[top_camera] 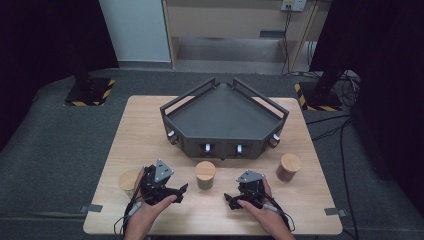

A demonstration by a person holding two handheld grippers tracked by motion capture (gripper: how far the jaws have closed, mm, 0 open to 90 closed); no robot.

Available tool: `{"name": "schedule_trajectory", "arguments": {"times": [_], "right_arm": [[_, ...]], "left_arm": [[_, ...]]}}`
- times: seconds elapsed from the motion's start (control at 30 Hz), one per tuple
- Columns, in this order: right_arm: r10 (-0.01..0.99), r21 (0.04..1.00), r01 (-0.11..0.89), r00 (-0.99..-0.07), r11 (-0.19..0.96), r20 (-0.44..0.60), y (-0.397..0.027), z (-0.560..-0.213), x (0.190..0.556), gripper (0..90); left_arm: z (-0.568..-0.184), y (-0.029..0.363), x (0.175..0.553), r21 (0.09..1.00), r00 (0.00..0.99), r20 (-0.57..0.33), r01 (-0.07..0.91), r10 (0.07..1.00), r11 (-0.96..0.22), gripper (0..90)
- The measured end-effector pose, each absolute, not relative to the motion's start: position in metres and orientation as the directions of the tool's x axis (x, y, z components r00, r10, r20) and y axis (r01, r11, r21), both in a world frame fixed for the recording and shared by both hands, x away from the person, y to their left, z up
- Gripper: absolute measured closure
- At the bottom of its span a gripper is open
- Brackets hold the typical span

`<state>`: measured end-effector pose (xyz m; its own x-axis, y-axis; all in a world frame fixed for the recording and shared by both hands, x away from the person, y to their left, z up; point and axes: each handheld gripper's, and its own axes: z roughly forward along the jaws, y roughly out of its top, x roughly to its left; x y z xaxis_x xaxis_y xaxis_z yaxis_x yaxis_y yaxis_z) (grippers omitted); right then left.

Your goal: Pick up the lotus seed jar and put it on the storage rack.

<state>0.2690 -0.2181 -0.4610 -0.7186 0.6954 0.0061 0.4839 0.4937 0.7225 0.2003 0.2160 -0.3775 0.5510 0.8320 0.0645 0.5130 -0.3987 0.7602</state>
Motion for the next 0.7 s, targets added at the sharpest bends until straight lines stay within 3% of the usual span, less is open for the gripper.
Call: {"name": "schedule_trajectory", "arguments": {"times": [0.7], "right_arm": [[0.698, 0.723, 0.485, -0.717, 0.492, 0.006, -0.218, -0.461, 0.268, 0.8]], "left_arm": [[-0.368, 0.23, 0.201, 0.772, 0.535, 0.062, 0.509, 0.842, -0.381, 3.8]]}}
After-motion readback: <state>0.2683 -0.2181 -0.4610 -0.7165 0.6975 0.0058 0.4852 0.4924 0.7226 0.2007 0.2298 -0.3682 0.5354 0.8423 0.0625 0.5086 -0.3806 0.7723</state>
